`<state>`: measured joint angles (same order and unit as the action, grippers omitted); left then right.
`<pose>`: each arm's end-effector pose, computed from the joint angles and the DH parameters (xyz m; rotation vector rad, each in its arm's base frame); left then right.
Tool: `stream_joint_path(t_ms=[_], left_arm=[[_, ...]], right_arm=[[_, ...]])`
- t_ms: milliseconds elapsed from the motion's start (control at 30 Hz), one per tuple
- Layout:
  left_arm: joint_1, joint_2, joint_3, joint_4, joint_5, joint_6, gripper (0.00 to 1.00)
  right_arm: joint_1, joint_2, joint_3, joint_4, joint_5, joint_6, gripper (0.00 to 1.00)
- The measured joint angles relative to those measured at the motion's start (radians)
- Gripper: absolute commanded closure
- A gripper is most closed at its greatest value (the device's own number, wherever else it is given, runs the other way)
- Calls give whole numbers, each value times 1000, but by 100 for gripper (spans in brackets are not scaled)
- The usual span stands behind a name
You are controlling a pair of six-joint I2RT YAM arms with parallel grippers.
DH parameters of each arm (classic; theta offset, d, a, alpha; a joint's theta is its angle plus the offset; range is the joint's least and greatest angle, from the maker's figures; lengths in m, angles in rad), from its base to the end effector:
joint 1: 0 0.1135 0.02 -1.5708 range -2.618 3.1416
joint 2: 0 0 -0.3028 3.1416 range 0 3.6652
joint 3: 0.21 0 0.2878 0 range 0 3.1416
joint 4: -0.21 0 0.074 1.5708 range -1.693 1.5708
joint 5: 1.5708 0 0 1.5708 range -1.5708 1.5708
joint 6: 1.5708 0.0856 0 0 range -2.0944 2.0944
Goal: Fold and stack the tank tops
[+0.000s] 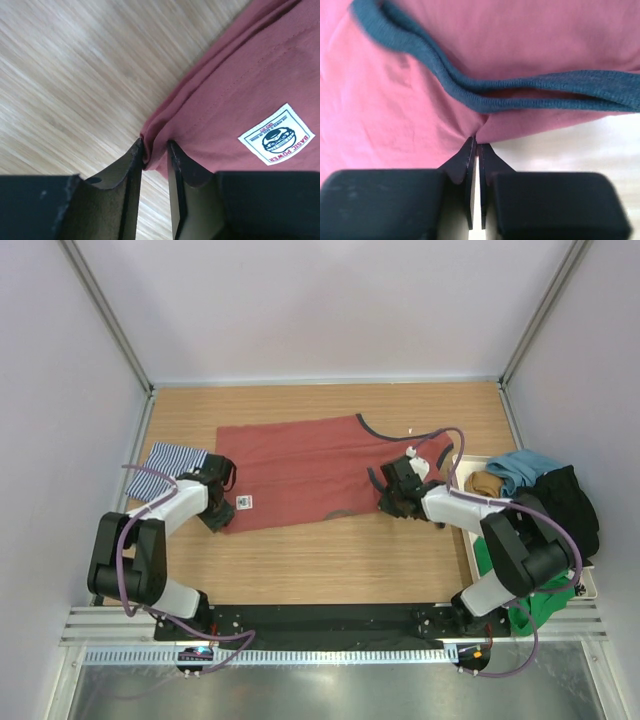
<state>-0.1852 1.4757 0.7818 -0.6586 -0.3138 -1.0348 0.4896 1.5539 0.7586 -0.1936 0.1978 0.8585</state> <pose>0.2797 -0.0255 0.1293 -1.1891 2.5119 0.1859 0.3094 0.1458 0.1253 0.5429 2.4961 0.2793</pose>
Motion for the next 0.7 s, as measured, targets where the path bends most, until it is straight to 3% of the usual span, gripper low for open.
stream_joint_path(t_ms=[200, 367, 500, 700], left_arm=[[15, 30, 24, 3, -40, 7, 76], [39, 30, 24, 12, -51, 24, 89], [100, 27, 23, 12, -48, 40, 91], [215, -15, -5, 20, -24, 40, 90]], right_arm=[[59, -151, -110, -34, 17, 44, 61], [58, -235, -123, -72, 49, 34, 53], [58, -274, -123, -114, 87, 6, 46], [58, -293, -123, -178, 132, -19, 23]])
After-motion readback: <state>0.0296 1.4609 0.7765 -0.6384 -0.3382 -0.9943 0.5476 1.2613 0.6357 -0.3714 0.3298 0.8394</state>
